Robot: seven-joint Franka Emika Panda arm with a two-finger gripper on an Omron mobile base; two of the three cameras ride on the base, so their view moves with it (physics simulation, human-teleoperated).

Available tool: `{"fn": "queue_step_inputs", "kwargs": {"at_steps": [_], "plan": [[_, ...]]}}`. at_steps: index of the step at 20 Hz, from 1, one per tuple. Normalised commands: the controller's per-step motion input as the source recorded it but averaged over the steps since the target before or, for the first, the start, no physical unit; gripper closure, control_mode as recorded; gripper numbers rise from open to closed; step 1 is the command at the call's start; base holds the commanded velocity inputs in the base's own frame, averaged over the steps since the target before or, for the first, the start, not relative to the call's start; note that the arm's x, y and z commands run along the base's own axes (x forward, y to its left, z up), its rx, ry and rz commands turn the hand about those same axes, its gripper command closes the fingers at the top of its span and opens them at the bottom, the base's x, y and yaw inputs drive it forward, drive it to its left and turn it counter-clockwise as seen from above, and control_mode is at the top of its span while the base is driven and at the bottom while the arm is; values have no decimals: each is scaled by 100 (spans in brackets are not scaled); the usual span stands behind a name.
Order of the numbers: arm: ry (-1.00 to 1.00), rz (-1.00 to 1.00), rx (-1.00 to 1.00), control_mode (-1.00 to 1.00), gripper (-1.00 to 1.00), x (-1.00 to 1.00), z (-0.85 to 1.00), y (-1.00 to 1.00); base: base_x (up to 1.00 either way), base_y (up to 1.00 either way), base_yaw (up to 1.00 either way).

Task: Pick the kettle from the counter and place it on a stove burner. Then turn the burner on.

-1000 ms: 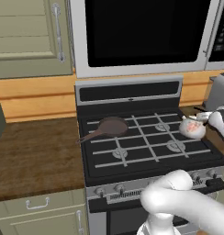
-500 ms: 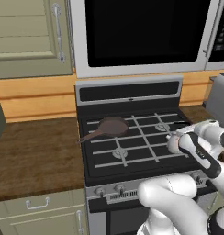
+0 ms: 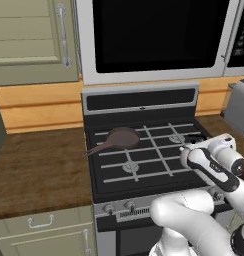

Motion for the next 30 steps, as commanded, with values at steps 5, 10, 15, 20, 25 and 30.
{"fn": "queue_step_inputs", "kwargs": {"at_steps": [5,10,15,20,25,30], "plan": [[-31,0,1,-100,100,50,4,-6,0,0,0],[-5,0,5,-100,100,41,12,-14,0,0,0],[0,2,-5,-100,100,26,-19,-34,0,0,0],[0,0,-3,-100,100,0,-20,-73,0,0,0],[2,0,-6,-100,100,-12,-35,-27,0,0,0],[4,0,-9,-100,100,0,-47,-4,0,0,0]]}}
